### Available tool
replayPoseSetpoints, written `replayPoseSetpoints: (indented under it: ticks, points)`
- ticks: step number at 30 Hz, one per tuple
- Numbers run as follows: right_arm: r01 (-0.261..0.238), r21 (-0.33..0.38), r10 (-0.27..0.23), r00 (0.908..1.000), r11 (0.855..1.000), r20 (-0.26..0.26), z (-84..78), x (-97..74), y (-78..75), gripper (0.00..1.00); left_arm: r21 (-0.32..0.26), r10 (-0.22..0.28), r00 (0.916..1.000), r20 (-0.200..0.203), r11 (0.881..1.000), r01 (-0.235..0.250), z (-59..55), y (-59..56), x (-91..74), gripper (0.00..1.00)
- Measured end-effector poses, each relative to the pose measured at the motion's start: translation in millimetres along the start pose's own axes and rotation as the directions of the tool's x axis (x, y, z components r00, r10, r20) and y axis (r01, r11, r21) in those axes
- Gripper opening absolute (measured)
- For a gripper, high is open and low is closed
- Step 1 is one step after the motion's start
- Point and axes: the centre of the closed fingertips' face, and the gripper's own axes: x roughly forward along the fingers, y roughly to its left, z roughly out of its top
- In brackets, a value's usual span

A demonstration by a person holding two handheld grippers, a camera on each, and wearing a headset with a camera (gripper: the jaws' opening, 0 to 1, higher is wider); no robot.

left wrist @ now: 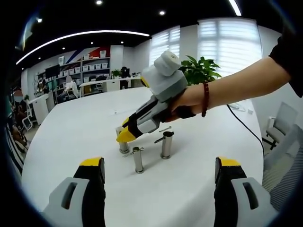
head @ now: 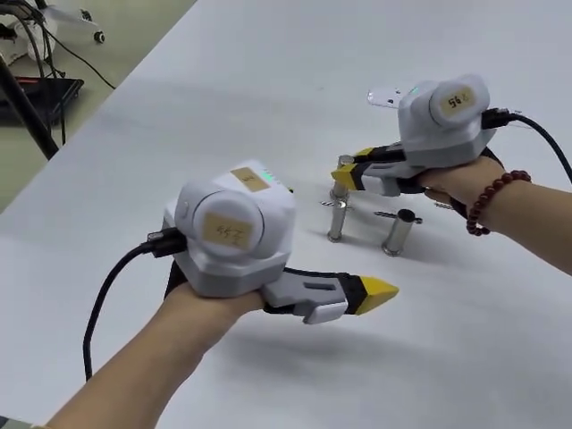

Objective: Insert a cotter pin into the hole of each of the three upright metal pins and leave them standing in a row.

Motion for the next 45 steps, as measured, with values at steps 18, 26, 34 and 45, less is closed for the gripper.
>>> replayPoseSetpoints:
  ticks: [18,26,34,45]
  points:
    - [0.055,0.003,-0.055,0.998,0.998,-0.033,-31.8,-50.4,-22.4,0.08,-0.015,-0.035,0.9994,-0.007,0.999,0.035,-1.2,-2.8,-0.9,0.99]
    - [0.056,0.0,-0.056,0.9971,0.998,-0.051,-46.8,-71.8,-22.7,0.08,-0.002,-0.039,0.9992,-0.003,0.999,0.039,0.7,-1.0,-2.4,0.99]
    - [0.067,0.015,-0.066,0.9958,0.998,-0.063,-63.8,-91.5,-23.1,0.08,0.01,-0.038,0.9992,-0.013,0.999,0.038,-1.0,-2.2,-2.2,0.99]
    - [0.069,0.027,-0.067,0.9963,0.997,-0.054,-73.2,-113.8,-9.1,0.08,0.014,-0.043,0.9989,-0.022,0.999,0.043,-2.9,-4.7,-1.3,0.99]
